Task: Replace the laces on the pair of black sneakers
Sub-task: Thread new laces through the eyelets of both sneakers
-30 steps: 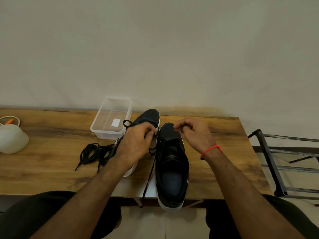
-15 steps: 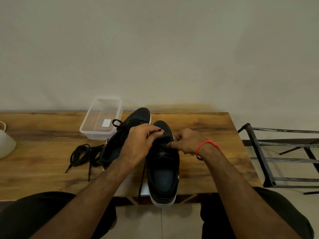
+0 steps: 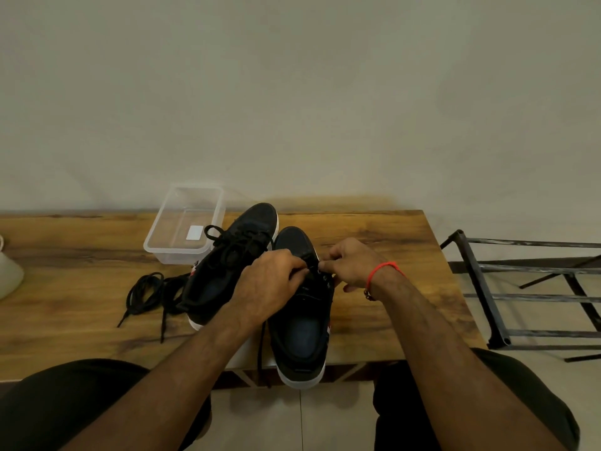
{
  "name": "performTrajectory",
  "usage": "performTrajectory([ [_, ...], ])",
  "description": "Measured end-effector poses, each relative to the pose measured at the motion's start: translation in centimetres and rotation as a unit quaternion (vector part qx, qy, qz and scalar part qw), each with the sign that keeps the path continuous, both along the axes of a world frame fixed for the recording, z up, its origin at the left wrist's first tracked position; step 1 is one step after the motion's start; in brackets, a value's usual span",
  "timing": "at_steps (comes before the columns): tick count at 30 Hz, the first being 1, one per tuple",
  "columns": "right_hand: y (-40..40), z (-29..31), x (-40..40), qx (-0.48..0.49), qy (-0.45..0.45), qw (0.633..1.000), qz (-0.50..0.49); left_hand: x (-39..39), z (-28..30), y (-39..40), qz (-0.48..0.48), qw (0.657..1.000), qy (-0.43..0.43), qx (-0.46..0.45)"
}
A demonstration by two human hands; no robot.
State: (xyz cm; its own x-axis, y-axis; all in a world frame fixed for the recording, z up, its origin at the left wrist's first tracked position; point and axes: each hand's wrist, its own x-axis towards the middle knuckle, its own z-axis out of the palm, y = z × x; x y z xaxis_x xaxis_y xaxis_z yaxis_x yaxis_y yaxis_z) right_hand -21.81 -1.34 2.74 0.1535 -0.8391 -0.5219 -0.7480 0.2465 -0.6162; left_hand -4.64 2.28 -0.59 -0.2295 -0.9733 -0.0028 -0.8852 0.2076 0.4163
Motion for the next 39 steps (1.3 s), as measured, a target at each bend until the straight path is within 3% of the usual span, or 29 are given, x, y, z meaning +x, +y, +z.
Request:
performTrajectory([
  [13,0.1,-0.1,-0.3,-0.007,-0.011,0.999,0.032,-1.6,0.7,0.1,-0.025,0.99,-0.126,-0.053],
  [21,0.4,-0.1,-0.4,-0.001,0.002,1.0,0.019,-1.4,-0.1,0.1,0.0,0.998,-0.053,-0.03],
  [24,0.0,0.1,-0.9,-0.013,-0.042,0.996,-0.082,-0.6,0.6,-0.3,0.019,1.0,0.012,0.012],
  [25,-0.4,0.4,-1.3,-0.043,-0.112,0.978,-0.173,0.0,1.0,-0.6,0.038,0.998,0.048,0.02],
  [26,-0.9,0.9,-1.8,-0.086,-0.21,0.934,-0.278,0.6,1.4,-0.9,0.058,0.995,0.075,0.02],
  [28,-1.7,2.4,-3.4,-0.188,-0.41,0.779,-0.435,2.1,2.3,-1.5,0.095,0.991,0.093,0.003],
  [29,-2.0,3.0,-4.4,-0.236,-0.463,0.712,-0.473,2.9,2.7,-1.7,0.113,0.989,0.099,-0.003],
  [30,-2.2,3.3,-5.4,-0.278,-0.463,0.682,-0.493,3.7,3.2,-1.7,0.132,0.985,0.11,-0.001],
  [31,-2.3,3.5,-6.3,-0.314,-0.412,0.696,-0.497,4.3,3.6,-1.8,0.152,0.981,0.123,0.006],
  [33,-2.6,2.8,-7.4,-0.353,-0.208,0.808,-0.423,5.1,4.1,-1.7,0.177,0.973,0.144,0.025],
  [35,-2.7,1.3,-7.4,-0.315,0.001,0.92,-0.235,5.1,4.2,-1.4,0.167,0.974,0.134,0.071],
  [37,-2.4,0.0,-6.4,-0.224,0.144,0.963,-0.047,4.8,4.1,-1.0,0.141,0.973,0.119,0.139],
  [39,-1.8,-0.4,-4.4,-0.141,0.175,0.968,0.114,4.3,4.0,-0.6,0.115,0.968,0.097,0.199],
])
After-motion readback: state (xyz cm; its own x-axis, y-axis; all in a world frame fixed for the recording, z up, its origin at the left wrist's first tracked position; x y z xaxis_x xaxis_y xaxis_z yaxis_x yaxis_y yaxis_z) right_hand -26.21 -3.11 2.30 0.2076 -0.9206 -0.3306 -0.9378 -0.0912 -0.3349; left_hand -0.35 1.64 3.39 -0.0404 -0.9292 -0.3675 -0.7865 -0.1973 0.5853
